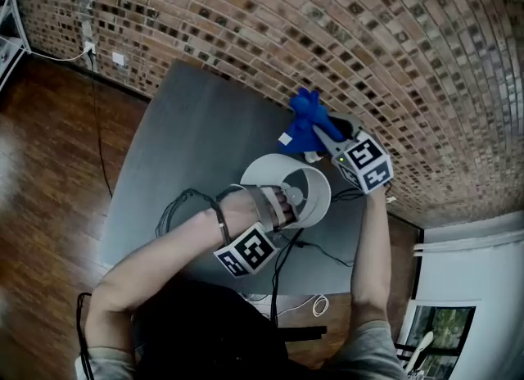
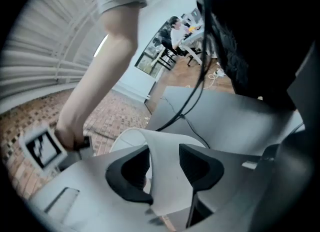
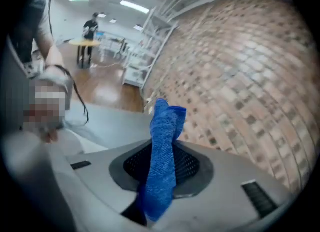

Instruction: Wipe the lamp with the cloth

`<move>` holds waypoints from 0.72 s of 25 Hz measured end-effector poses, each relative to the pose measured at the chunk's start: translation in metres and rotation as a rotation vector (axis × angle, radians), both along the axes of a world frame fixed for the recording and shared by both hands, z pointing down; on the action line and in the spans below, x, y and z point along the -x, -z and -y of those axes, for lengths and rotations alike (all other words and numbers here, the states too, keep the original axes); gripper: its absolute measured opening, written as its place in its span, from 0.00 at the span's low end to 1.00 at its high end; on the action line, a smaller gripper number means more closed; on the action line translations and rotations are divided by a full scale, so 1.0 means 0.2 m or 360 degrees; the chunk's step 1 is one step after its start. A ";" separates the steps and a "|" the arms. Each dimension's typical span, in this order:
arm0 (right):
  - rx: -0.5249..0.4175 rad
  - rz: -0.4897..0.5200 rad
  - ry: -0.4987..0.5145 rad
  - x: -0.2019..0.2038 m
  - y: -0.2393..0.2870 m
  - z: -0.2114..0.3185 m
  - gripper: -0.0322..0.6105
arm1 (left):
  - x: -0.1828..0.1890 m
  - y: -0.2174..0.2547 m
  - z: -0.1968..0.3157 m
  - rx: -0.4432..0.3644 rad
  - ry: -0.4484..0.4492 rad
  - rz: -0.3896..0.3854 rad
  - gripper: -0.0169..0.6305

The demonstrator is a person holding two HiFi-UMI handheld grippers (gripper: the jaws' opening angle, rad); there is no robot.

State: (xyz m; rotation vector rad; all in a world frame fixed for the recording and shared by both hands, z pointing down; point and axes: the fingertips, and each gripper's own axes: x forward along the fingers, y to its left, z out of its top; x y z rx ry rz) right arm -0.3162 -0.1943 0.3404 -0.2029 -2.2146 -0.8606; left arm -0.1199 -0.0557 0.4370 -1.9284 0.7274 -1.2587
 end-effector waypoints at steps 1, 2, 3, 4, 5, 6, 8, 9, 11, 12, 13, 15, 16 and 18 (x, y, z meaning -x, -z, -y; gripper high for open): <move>0.0089 0.0168 -0.0081 -0.08 0.14 0.01 0.20 | 0.04 0.02 0.06 0.0032 0.0036 -0.0062 0.32; 0.0178 0.0315 -0.0151 -0.18 0.26 0.00 0.20 | 0.08 0.03 0.12 0.0065 0.0068 -0.0124 0.33; 0.0256 0.0436 -0.0210 -0.28 0.34 -0.01 0.20 | 0.12 0.05 0.18 0.0096 0.0093 -0.0194 0.33; 0.0316 0.0533 -0.0264 -0.38 0.39 -0.02 0.20 | 0.15 0.08 0.24 0.0123 0.0109 -0.0275 0.34; 0.0358 0.0609 -0.0319 -0.48 0.41 -0.03 0.20 | 0.17 0.10 0.29 0.0145 0.0114 -0.0365 0.34; 0.0383 0.0669 -0.0378 -0.57 0.40 -0.03 0.20 | 0.19 0.12 0.34 0.0163 0.0110 -0.0446 0.34; 0.0381 0.0738 -0.0488 -0.73 0.37 -0.01 0.20 | 0.22 0.15 0.38 0.0185 0.0096 -0.0502 0.34; 0.0358 0.0739 -0.0522 -0.78 0.36 0.01 0.20 | 0.22 0.15 0.39 0.0179 0.0097 -0.0467 0.33; 0.0318 0.0698 -0.0515 -0.80 0.37 0.03 0.20 | 0.19 0.14 0.40 0.0133 0.0105 -0.0369 0.32; 0.0316 0.0669 -0.0477 -0.76 0.38 0.01 0.20 | 0.18 0.13 0.40 0.0103 0.0108 -0.0336 0.32; 0.0324 0.0631 -0.0427 -0.69 0.37 -0.02 0.20 | 0.16 0.12 0.40 0.0074 0.0110 -0.0314 0.32; 0.0350 0.0507 -0.0315 -0.48 0.32 -0.10 0.20 | 0.16 0.12 0.40 0.0026 0.0111 -0.0293 0.32; 0.0356 0.0416 -0.0255 -0.35 0.26 -0.14 0.20 | 0.16 0.12 0.39 0.0015 0.0115 -0.0290 0.32; 0.0309 0.0191 -0.0137 -0.11 0.10 -0.21 0.20 | 0.16 0.11 0.39 0.0017 0.0133 -0.0294 0.32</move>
